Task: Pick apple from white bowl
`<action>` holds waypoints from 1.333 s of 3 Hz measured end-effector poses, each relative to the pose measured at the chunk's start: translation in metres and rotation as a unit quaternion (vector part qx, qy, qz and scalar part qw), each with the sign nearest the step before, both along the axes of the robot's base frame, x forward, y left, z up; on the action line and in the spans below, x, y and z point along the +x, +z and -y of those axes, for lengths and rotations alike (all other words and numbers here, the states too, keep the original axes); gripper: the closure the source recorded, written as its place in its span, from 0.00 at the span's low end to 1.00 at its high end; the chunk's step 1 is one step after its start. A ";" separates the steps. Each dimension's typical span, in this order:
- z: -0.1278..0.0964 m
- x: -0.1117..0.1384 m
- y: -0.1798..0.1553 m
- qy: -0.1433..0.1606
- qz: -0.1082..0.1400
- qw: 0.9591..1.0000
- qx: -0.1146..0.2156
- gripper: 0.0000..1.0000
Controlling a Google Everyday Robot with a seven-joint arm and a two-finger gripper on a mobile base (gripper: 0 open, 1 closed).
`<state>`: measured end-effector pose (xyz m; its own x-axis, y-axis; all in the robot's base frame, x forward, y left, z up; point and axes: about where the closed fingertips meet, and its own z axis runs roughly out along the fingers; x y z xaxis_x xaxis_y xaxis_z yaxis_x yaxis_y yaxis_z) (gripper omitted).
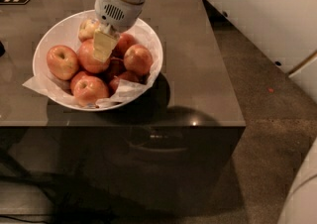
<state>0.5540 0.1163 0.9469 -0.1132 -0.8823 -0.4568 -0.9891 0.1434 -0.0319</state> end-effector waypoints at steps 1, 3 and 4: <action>0.000 0.000 0.000 0.000 0.000 1.000 0.000 0.97; 0.000 0.000 0.000 0.000 0.000 1.000 0.000 0.81; 0.000 0.000 0.000 0.000 0.000 1.000 0.000 0.58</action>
Offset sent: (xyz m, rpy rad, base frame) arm 0.0000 0.0000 0.0000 0.0000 0.0000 0.0000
